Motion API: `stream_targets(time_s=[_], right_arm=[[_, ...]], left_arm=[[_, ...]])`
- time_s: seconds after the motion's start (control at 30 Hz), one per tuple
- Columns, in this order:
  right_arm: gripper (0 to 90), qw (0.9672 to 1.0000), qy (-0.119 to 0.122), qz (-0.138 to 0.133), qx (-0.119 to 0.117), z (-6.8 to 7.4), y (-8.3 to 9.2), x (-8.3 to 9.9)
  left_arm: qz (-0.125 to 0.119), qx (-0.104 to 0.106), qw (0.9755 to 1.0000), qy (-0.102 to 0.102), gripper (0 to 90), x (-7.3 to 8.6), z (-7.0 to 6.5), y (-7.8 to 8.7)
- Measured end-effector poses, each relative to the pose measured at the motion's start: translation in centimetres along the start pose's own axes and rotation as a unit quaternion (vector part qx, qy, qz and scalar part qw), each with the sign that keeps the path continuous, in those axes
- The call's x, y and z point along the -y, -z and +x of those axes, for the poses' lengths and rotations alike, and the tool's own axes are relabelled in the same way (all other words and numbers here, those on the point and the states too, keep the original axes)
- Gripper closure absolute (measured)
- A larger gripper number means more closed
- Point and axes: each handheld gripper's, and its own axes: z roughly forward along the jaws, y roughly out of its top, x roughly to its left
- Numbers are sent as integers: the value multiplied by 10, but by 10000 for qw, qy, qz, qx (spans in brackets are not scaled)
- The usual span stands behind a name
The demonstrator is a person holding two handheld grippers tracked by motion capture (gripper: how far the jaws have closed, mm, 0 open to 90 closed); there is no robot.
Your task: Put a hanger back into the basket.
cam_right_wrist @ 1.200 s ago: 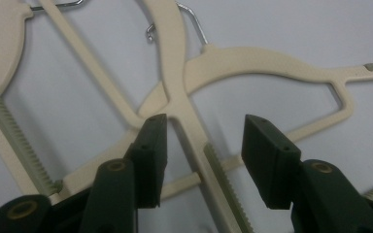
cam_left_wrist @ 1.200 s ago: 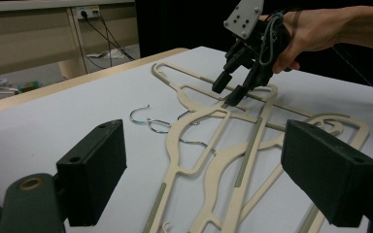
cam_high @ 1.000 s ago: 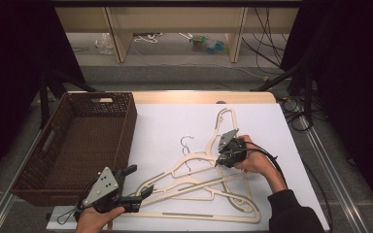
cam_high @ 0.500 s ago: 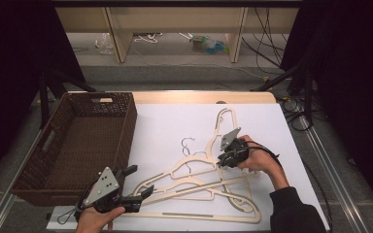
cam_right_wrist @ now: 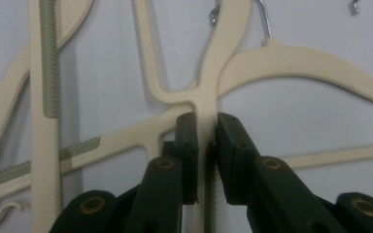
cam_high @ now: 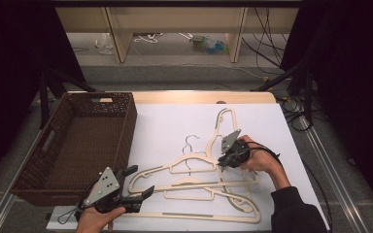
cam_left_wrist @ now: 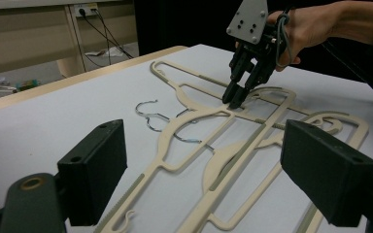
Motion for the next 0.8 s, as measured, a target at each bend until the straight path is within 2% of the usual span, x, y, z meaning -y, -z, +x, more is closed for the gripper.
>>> stream_targets(time_s=[0.1,0.13,0.17,0.3,0.43,0.53,0.6,0.63,0.67,0.73,0.77,0.8], right_arm=[[806,10000,34,44,25,1,4,1],[806,10000,37,58,19,1,4,1],[806,10000,53,58,39,2,5,1],[807,9999,92,97,68,4,11,-2],[808,9996,208,151,149,9,19,-7],[808,9990,290,239,253,13,26,-11],[808,9989,324,242,257,16,30,-14],[809,9987,335,269,287,19,32,-15],[809,9986,359,257,275,20,32,-16],[809,9985,387,261,280,23,35,-17],[809,9985,382,270,273,24,36,-17],[809,9984,383,269,316,25,37,-17]], left_arm=[[29,-22,10000,16,169,0,-1,-1],[33,5,10000,-64,169,0,0,-1],[26,-5,10000,14,169,0,-1,-2],[85,1,10000,44,169,0,-3,-7],[314,111,9994,-87,172,1,-10,-23],[609,176,9975,-303,171,2,-17,-40],[887,186,9946,-502,172,2,-18,-56],[984,188,9941,-411,173,2,-19,-62],[1120,222,9923,-475,173,1,-16,-72],[1308,243,9906,-313,177,2,-14,-85],[1407,256,9892,-334,181,2,-12,-93],[1453,78,9891,-205,191,2,-11,-101]])
